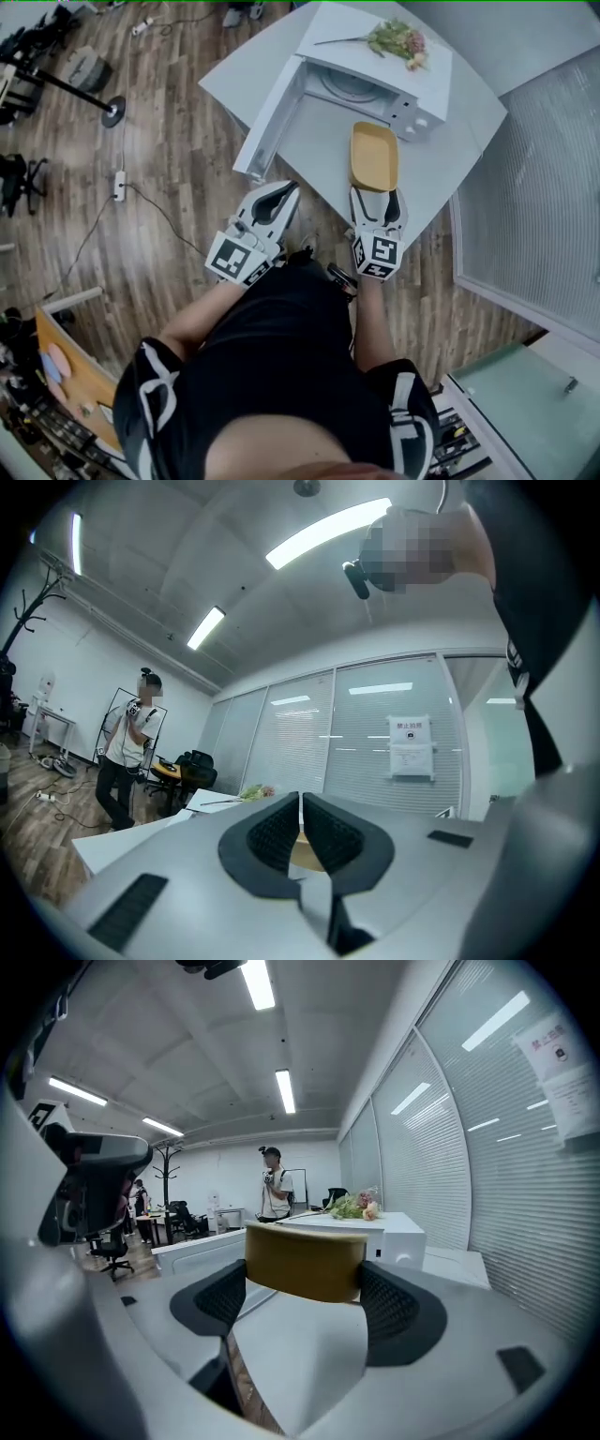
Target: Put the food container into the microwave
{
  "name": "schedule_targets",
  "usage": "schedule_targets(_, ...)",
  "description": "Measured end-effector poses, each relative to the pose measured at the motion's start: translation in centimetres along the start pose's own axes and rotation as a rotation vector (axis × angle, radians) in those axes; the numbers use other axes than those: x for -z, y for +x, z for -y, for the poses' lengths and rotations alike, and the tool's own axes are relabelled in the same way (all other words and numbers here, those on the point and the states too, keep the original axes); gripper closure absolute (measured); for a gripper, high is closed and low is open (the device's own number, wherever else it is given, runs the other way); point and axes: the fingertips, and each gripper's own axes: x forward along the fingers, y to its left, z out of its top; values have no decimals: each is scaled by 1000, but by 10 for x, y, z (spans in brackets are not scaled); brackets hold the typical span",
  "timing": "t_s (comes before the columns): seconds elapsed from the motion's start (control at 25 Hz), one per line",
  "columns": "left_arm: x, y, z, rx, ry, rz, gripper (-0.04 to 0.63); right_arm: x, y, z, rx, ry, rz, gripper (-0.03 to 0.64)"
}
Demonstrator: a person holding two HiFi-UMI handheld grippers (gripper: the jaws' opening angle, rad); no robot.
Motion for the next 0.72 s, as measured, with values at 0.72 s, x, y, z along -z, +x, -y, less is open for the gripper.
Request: schedule_targets(0.72,5,133,-78,-39,3,20,563,63,222,61,38,25,-121,219)
